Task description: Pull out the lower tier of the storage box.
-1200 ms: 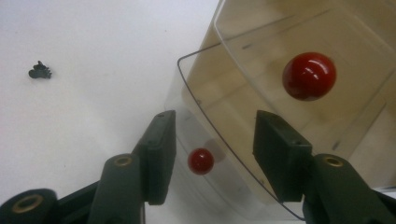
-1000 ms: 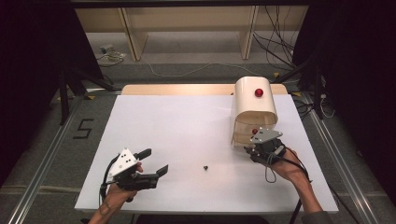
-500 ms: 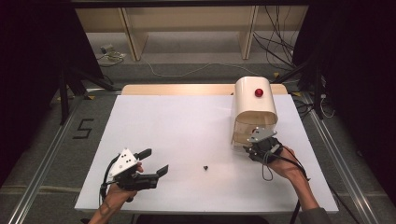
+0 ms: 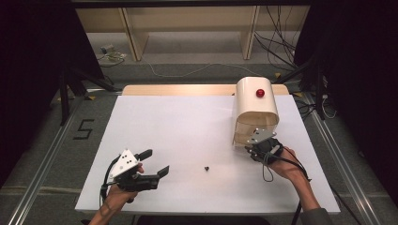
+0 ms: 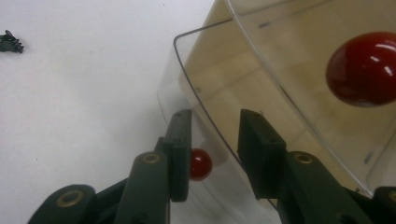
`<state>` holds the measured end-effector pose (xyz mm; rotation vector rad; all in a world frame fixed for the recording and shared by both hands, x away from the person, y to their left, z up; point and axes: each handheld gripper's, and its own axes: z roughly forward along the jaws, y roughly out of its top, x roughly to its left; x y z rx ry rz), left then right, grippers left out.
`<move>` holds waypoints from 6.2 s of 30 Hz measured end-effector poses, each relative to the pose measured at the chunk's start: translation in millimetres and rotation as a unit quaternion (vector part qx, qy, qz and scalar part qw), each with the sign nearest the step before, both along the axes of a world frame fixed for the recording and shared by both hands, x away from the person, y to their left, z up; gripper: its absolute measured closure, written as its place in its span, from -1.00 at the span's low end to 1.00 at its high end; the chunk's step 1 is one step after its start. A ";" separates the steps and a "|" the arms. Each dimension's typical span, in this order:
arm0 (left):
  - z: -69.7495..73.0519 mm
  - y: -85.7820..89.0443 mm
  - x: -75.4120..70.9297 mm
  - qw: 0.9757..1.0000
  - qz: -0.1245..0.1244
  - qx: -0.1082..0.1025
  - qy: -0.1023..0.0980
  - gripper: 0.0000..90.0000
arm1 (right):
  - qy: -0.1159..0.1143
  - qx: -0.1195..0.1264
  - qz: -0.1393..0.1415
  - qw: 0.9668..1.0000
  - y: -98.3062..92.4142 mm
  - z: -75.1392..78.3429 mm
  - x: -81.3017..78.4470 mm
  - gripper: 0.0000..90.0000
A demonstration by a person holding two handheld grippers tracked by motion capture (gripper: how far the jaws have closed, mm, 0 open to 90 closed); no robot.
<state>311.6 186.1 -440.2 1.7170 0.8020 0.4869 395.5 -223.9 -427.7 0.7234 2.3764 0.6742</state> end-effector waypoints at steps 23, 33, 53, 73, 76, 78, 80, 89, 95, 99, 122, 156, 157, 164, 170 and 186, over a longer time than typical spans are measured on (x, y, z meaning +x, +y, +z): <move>0.2 0.1 -0.4 1.000 0.002 -0.004 0.001 -0.68 | -0.001 -0.008 0.014 1.000 0.4 0.6 -6.1 0.51; 0.3 0.4 -0.4 1.000 0.002 -0.003 0.001 -0.68 | -0.003 -0.014 0.021 1.000 -0.2 0.7 -8.4 0.53; 0.2 0.3 -0.4 1.000 0.002 0.001 0.001 -0.68 | -0.005 -0.021 0.025 0.999 0.9 0.2 -12.2 0.54; 0.3 0.1 -0.7 1.000 0.002 0.002 0.000 -0.68 | -0.005 -0.022 0.033 0.999 -0.1 1.0 -14.9 0.57; 0.3 0.1 -0.6 1.000 0.002 0.002 0.000 -0.68 | -0.005 -0.023 0.033 0.999 -0.1 1.1 -15.2 0.57; 0.2 -0.1 -0.8 1.000 0.002 0.002 0.001 -0.68 | -0.005 -0.023 0.034 0.999 -0.3 1.1 -15.3 0.57; 0.3 0.0 -0.7 1.000 0.002 0.002 0.000 -0.68 | -0.005 -0.023 0.034 0.999 -0.5 1.3 -15.6 0.57; 0.4 0.1 -0.8 1.000 0.001 0.002 0.000 -0.68 | -0.007 -0.024 0.035 0.999 -0.9 1.7 -17.1 0.59; 0.4 0.2 -0.8 1.000 0.001 0.002 0.000 -0.68 | -0.007 -0.025 0.035 0.999 -1.2 1.8 -18.8 0.60; 0.3 0.1 -0.8 1.000 0.001 0.002 0.000 -0.68 | -0.008 -0.030 0.039 0.999 -0.9 1.6 -20.5 0.61; 0.5 0.3 -0.7 1.000 0.001 0.002 0.000 -0.68 | -0.008 -0.033 0.045 0.998 -1.7 2.2 -26.6 0.64; 0.6 0.7 -0.7 1.000 0.000 0.001 0.000 -0.68 | -0.004 -0.036 0.052 0.998 -2.6 3.5 -34.0 0.68; 0.6 0.6 -0.7 1.000 0.000 0.001 0.001 -0.68 | -0.004 -0.036 0.052 0.998 -2.5 3.5 -34.1 0.67; 0.6 0.6 -0.7 1.000 0.000 0.001 0.001 -0.68 | -0.005 -0.037 0.054 0.998 -2.7 4.3 -35.4 0.67; 0.6 0.7 -0.8 1.000 0.000 0.001 0.001 -0.68 | -0.006 -0.039 0.057 0.998 -3.2 5.0 -36.1 0.67; 0.6 0.6 -0.8 1.000 0.000 0.002 0.000 -0.68 | -0.007 -0.040 0.056 0.998 -3.4 5.9 -38.0 0.67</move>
